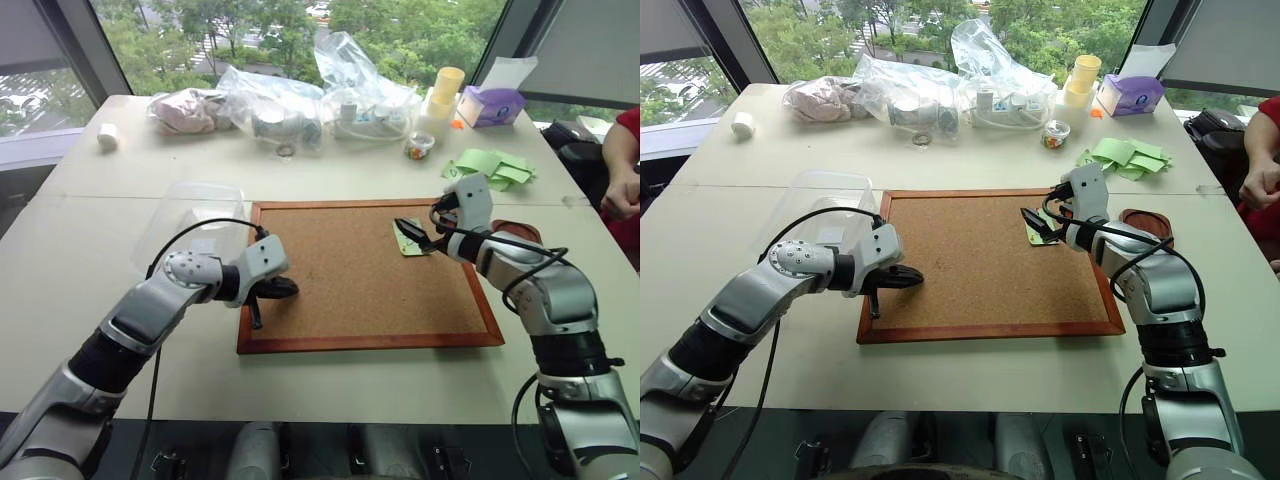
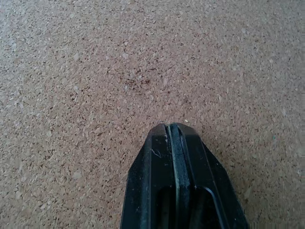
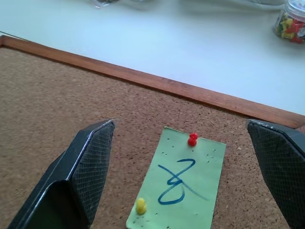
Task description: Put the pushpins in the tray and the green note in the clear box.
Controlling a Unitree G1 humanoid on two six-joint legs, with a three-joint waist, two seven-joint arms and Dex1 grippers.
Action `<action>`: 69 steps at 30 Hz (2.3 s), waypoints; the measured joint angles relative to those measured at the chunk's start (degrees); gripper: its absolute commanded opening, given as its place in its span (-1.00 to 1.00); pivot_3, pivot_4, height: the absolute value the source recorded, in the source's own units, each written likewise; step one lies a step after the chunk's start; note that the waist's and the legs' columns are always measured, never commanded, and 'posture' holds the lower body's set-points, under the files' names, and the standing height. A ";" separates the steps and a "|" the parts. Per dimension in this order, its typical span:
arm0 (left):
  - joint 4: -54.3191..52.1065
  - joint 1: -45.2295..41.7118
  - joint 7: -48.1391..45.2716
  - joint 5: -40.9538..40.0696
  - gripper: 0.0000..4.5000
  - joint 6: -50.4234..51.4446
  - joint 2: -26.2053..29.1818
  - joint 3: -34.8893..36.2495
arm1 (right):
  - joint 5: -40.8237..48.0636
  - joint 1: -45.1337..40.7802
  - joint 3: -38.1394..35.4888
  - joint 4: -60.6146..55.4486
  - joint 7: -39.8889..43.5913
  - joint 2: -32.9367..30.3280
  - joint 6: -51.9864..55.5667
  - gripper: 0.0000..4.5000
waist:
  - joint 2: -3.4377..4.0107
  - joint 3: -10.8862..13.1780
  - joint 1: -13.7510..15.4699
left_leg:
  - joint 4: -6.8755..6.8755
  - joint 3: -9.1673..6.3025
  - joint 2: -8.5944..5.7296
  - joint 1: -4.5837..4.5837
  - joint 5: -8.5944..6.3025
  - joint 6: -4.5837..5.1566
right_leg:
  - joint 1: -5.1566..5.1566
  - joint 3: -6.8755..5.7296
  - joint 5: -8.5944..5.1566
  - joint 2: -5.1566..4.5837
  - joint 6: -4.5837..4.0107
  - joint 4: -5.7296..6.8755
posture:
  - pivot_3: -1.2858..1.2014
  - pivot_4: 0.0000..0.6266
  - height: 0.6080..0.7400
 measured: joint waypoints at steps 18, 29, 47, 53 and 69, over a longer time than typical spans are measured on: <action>-2.48 1.83 1.43 1.82 -1.00 2.73 -1.21 1.61 | -7.92 -6.94 0.38 20.10 6.52 6.19 -11.30 0.02 | 0.08 -0.05 -0.24 | 0.02 0.01 0.02 0.10 0.04 -0.06 | 0.00 0.02 0.00 -0.01 0.00 0.25 | 0.03 -0.52 0.93; -3.16 2.39 1.49 2.39 -1.00 3.17 -1.35 2.15 | -9.66 -7.22 -0.80 21.81 7.66 6.82 -11.94 -0.98 | 0.10 -0.06 -0.34 | 0.02 0.02 0.03 0.14 0.05 -0.08 | 0.00 0.03 0.00 -0.01 -0.01 0.32 | 0.03 -0.52 0.93; -3.34 2.43 1.26 3.49 -1.00 3.20 -2.01 2.13 | -8.57 -4.76 -5.71 17.91 7.71 7.68 -14.86 -0.13 | 0.11 -0.06 -0.25 | 0.02 0.02 0.02 0.15 0.05 -0.09 | 0.00 0.05 0.00 -0.03 -0.01 0.36 | 0.03 -0.52 0.93; -3.36 2.42 1.08 3.60 -1.00 3.43 -2.01 2.17 | -9.91 -3.49 -4.41 17.91 8.03 7.68 -13.43 0.72 | 0.13 -0.07 -0.25 | 0.02 0.02 0.02 0.16 0.05 -0.09 | 0.00 0.05 -0.01 -0.03 -0.01 0.37 | 0.03 -0.52 0.93; -3.41 2.40 1.07 4.10 -1.00 3.87 -2.40 2.26 | -12.13 -5.06 -3.54 21.29 9.64 7.76 -13.39 -0.77 | 0.15 -0.08 -0.26 | 0.02 0.03 0.01 0.19 0.06 -0.11 | 0.01 0.06 0.00 -0.03 -0.01 0.40 | 0.03 -0.52 0.93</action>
